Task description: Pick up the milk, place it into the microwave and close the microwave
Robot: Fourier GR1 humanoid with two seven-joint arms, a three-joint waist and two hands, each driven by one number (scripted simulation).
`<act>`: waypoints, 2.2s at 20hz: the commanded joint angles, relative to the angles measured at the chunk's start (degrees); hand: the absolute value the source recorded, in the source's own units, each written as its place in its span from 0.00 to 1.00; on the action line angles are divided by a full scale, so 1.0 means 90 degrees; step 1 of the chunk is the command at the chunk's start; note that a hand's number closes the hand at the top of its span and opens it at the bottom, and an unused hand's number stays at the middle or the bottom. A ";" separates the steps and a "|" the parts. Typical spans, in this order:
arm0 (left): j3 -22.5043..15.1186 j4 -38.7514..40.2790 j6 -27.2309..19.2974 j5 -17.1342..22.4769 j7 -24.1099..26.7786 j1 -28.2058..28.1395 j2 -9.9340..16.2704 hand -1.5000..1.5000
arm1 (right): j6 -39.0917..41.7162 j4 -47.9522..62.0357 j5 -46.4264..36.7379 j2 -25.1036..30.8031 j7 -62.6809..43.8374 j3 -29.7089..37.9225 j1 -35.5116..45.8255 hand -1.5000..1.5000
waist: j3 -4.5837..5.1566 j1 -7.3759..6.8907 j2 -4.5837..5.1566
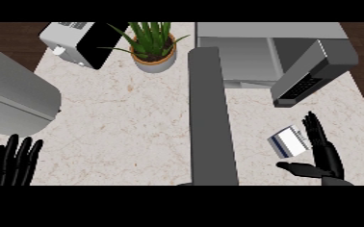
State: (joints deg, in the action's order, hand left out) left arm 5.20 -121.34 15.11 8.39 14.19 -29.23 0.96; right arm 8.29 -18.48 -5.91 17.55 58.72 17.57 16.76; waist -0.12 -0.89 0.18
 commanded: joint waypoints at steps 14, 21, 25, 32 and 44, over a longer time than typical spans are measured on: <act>0.0252 0.0098 0.0217 0.0289 -0.0111 0.0095 0.0121 0.00 | 0.1439 -0.0049 0.0692 -0.0339 0.0735 0.0270 0.0320 1.00 | -0.0003 0.0039 0.0005; 0.0099 0.0043 0.0201 -0.0021 0.0138 -0.0232 -0.0074 0.00 | 0.2234 -0.0485 0.0726 -0.0531 0.0484 -0.0171 0.0031 1.00 | 0.0003 0.0050 -0.0028; 0.0396 0.0108 0.0237 0.0206 0.0055 0.0037 0.0091 0.00 | 0.1931 -0.0774 0.0892 -0.0763 0.0219 -0.0238 0.0113 1.00 | 0.0007 0.0055 -0.0019; 0.0458 0.0076 0.0339 0.0289 -0.0017 -0.0078 0.0049 0.00 | 0.1291 -0.1804 0.0958 -0.1358 -0.0265 -0.0629 0.0090 1.00 | 0.0018 0.0106 -0.0044; 0.0731 -0.0071 0.0622 0.0585 0.0213 -0.0407 -0.0095 0.00 | 0.0397 -0.6946 0.1463 -0.1941 -0.3669 -0.2115 -0.2122 1.00 | 0.0022 0.0146 -0.0057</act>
State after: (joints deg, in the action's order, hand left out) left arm 11.55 -120.34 20.70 12.62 16.31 -32.52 1.08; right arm 13.58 -68.21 5.22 1.24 35.07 1.97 2.50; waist 0.09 0.49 -0.37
